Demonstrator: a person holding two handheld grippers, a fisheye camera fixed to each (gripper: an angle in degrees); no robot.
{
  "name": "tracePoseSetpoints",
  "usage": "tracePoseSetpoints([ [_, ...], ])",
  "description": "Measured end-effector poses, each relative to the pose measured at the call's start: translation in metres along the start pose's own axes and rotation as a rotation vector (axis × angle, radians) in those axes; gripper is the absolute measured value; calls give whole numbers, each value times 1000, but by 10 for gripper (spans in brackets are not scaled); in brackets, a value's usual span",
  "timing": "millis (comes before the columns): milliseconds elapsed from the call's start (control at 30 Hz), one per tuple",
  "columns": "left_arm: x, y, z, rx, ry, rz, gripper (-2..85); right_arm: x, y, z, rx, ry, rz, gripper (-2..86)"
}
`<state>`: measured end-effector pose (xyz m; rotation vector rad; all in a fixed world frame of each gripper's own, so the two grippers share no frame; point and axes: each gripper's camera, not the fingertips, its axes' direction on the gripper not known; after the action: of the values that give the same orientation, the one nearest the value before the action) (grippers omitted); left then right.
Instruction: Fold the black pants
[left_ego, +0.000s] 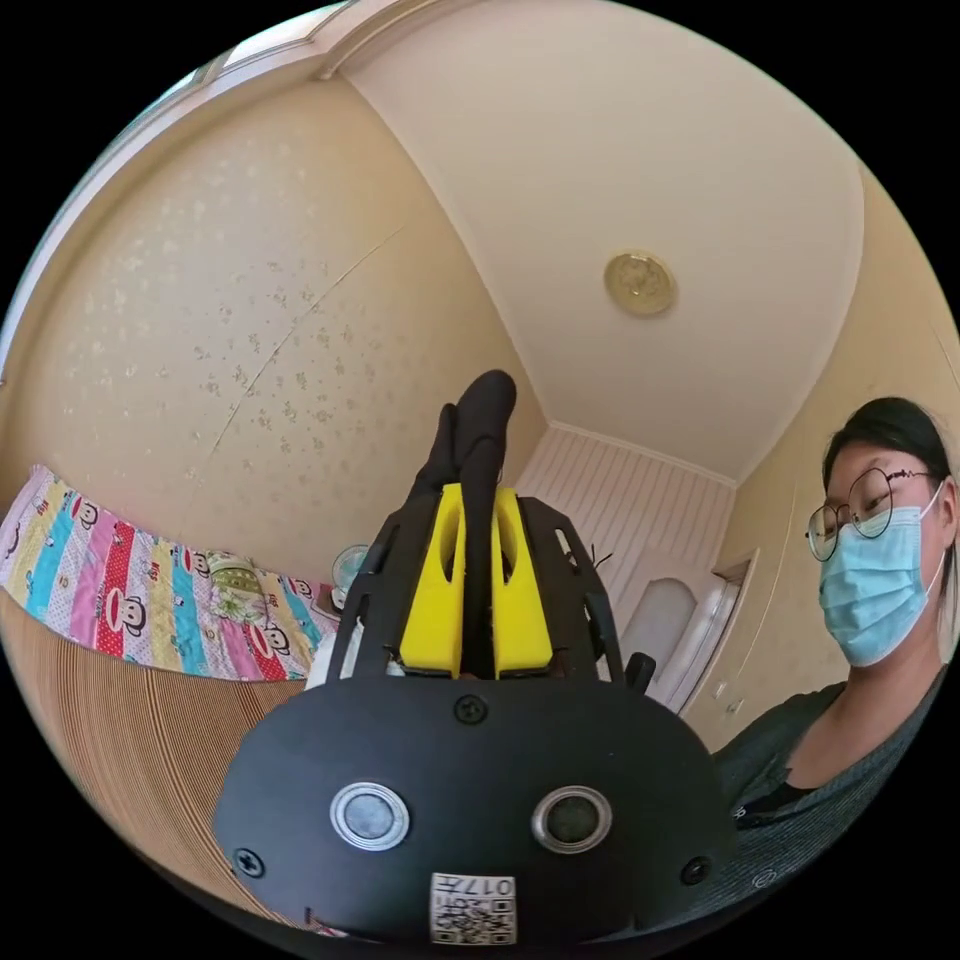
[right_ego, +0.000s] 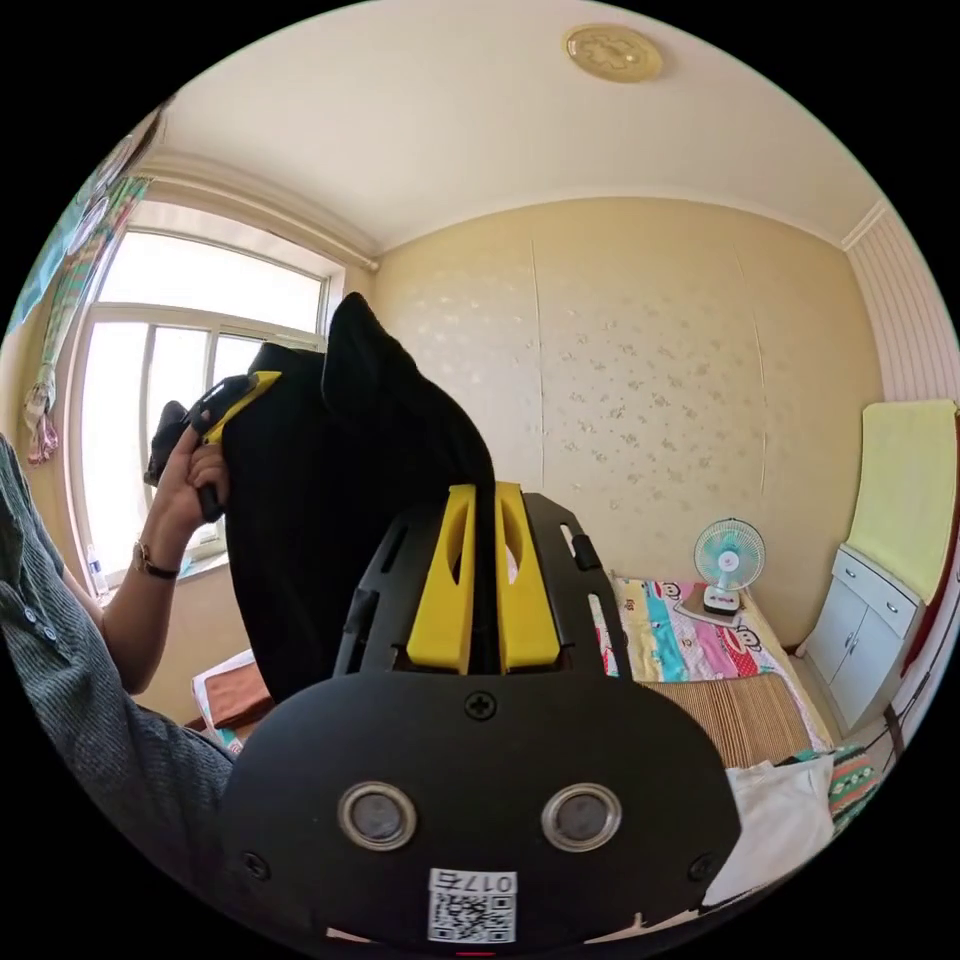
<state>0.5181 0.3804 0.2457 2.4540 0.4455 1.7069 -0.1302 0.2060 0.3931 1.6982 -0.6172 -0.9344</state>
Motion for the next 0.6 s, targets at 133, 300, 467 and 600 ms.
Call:
tracePoseSetpoints([
  [133, 48, -39, -31, 56, -12, 160, 40, 19, -74, -47, 140, -82, -34, 31],
  [300, 99, -97, -57, 69, 16, 307, 40, 37, -170, -89, 182, -163, -79, 28],
  [467, 125, -130, -68, 26, -37, 383, 43, 67, -236, -97, 144, -207, -94, 24],
  [600, 97, -117, -63, 26, -114, 405, 46, 108, -255, -41, 32, -8, -31, 22],
])
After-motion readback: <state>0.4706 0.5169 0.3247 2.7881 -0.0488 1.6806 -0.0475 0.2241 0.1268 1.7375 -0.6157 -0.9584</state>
